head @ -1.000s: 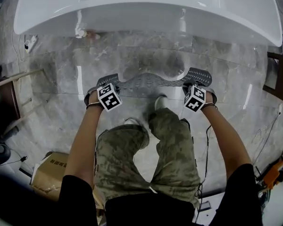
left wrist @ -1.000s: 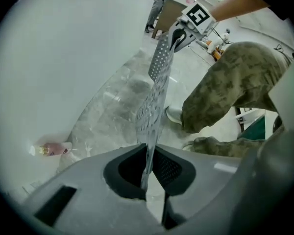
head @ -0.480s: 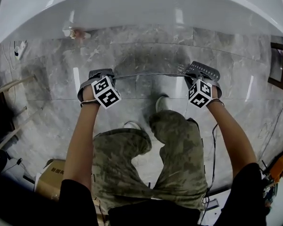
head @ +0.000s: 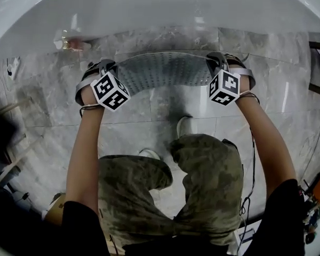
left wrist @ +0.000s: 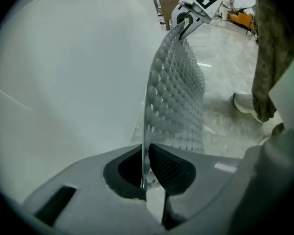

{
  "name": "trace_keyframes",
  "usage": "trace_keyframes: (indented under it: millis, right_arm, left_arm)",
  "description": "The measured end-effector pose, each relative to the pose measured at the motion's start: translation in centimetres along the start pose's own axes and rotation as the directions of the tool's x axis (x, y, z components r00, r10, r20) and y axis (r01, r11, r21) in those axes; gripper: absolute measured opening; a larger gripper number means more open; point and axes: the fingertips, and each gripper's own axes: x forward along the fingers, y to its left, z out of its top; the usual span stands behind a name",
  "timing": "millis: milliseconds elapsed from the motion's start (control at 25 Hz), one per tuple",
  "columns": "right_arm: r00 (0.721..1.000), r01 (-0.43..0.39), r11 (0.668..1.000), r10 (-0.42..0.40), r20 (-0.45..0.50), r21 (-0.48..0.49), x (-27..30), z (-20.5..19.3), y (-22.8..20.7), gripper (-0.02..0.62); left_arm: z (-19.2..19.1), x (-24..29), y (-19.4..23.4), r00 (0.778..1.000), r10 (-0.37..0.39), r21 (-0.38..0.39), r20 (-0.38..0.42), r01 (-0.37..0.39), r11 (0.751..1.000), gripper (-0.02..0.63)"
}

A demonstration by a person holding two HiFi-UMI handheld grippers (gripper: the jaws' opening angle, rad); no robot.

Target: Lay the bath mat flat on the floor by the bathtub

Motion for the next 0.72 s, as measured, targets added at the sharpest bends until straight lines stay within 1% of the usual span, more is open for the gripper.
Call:
trace_keyframes:
  millis: [80,200,280,400,560,600,720]
  right_arm:
    - [0.999,0.032,0.999,-0.032,-0.007,-0.027,1.9,-0.1,-0.9,0.026]
    - [0.999,0.047,0.999,-0.047,-0.021,-0.024,4.8,-0.9,-1.1,0.026]
    - [0.998,0.053,0.999,-0.053,-0.025,-0.002,6.9,-1.5,-0.7,0.026]
    - [0.997,0.073,0.996,-0.072,-0.016,0.055,10.0,-2.6,0.2,0.026]
    - [0.994,0.111,0.990,-0.110,-0.016,0.091,13.2,-3.6,0.9,0.026]
    - [0.993,0.119,0.988,-0.117,-0.020,0.101,13.8,-3.8,0.8,0.026]
    - [0.990,0.139,0.980,-0.136,-0.030,0.140,15.8,-4.7,0.2,0.026]
  left_arm:
    - [0.4,1.9,1.3,0.999,0.049,0.003,0.011,-0.049,0.999,0.031]
    - [0.8,4.9,2.4,0.994,0.101,0.009,0.030,-0.101,0.995,0.031]
    - [1.1,7.0,2.9,0.991,0.128,0.030,0.038,-0.129,0.991,0.031]
    - [1.7,9.7,3.4,0.987,0.157,0.069,0.040,-0.159,0.985,0.031]
    - [1.9,12.5,3.0,0.980,0.192,0.112,0.042,-0.196,0.974,0.031]
    - [2.0,13.3,2.8,0.978,0.207,0.129,0.042,-0.210,0.969,0.031]
    - [2.3,15.6,1.9,0.967,0.251,0.222,0.049,-0.256,0.941,0.031]
